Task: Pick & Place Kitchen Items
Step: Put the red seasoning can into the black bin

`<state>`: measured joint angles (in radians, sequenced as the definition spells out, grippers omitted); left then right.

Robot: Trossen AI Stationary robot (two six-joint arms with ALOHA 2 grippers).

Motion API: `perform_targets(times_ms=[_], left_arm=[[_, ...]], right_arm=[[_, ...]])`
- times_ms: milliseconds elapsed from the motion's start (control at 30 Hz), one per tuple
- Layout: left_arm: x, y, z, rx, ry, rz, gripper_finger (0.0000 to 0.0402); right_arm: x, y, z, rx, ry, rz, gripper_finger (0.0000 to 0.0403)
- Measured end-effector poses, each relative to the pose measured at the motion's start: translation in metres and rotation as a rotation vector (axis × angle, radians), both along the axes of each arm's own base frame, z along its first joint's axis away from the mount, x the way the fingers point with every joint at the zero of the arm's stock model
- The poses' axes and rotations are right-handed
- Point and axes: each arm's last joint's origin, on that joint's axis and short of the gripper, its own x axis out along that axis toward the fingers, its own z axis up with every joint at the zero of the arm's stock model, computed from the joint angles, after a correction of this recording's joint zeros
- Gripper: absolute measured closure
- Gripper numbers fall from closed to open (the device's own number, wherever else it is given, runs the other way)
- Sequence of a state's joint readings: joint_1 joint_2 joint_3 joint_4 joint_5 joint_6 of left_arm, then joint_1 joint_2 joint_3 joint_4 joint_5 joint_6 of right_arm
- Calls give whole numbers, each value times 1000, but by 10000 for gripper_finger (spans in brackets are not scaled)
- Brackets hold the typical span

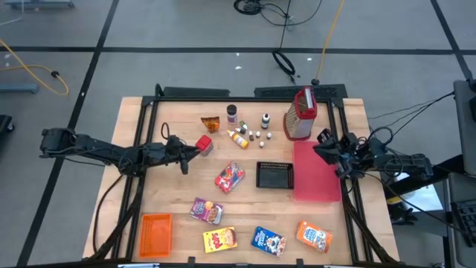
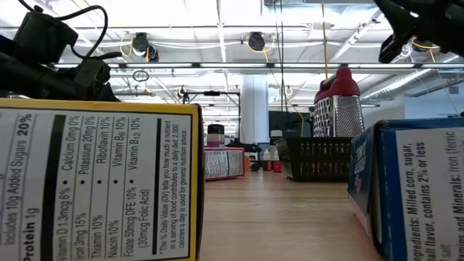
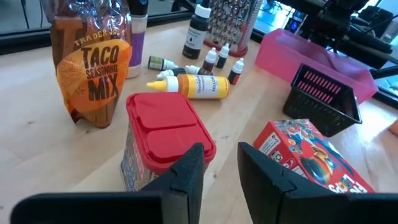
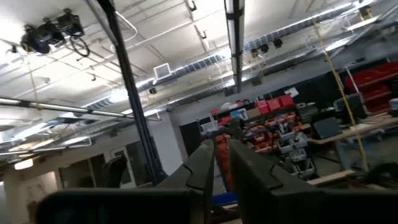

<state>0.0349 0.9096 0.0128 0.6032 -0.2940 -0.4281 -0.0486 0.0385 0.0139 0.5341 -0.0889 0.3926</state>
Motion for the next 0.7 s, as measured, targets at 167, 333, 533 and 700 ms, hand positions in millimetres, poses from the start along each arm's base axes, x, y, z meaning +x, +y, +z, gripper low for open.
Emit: perform_targets(times_ms=[167, 333, 533, 700], left_arm=[[4, 0, 7, 37, -10, 1, 276], [11, 2, 16, 152, 67, -5, 201], [17, 4, 23, 187, 173, 31, 121], [17, 4, 24, 189, 184, 38, 88]], right_arm=[[4, -1, -2, -26, 31, -35, 360], [7, -1, -5, -26, 64, -35, 360], [10, -2, -7, -5, 94, -73, 360], [11, -3, -8, -4, 105, -79, 360]])
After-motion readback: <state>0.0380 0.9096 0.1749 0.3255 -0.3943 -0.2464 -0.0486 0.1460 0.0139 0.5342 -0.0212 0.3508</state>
